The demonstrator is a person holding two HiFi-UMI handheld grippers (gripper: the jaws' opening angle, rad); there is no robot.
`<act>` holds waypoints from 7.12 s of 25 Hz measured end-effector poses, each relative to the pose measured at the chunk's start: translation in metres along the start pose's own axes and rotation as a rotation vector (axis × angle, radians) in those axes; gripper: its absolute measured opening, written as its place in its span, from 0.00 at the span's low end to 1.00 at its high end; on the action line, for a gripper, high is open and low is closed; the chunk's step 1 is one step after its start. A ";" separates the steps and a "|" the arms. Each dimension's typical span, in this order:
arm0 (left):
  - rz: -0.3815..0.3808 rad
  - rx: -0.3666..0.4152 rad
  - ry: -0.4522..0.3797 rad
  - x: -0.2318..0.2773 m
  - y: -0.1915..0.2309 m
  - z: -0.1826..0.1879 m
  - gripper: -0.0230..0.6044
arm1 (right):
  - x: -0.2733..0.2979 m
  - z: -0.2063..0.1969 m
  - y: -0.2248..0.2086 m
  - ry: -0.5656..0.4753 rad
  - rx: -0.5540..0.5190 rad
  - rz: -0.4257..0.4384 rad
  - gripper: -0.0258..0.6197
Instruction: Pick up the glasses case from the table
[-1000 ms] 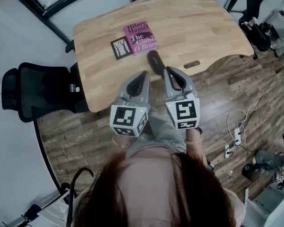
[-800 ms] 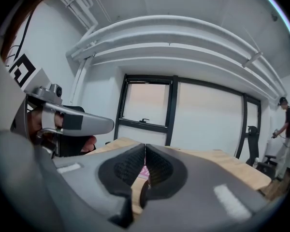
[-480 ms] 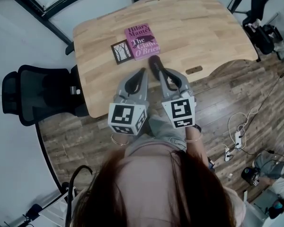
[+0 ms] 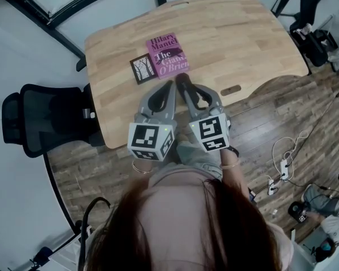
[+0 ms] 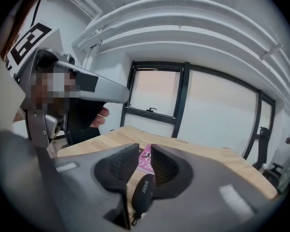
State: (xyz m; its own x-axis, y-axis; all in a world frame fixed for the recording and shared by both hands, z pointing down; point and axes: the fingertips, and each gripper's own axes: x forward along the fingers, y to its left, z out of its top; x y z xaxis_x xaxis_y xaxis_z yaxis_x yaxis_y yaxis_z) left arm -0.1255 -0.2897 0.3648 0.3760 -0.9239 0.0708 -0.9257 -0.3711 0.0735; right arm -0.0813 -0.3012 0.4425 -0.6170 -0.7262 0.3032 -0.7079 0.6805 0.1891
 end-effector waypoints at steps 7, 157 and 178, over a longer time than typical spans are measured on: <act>0.025 -0.006 0.006 0.021 0.013 0.002 0.04 | 0.020 -0.018 -0.011 0.063 -0.008 0.030 0.23; 0.139 -0.010 -0.008 -0.098 0.007 -0.013 0.04 | -0.006 -0.064 0.027 0.115 0.163 -0.068 0.60; 0.116 0.018 -0.073 -0.165 -0.034 0.005 0.04 | -0.091 -0.015 0.055 -0.013 0.142 -0.120 0.60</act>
State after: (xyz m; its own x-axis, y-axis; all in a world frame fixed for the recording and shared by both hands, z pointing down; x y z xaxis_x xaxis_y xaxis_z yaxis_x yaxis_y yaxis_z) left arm -0.1563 -0.1256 0.3454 0.2632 -0.9647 0.0053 -0.9636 -0.2626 0.0510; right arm -0.0591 -0.1957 0.4391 -0.5289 -0.8031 0.2745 -0.8175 0.5689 0.0893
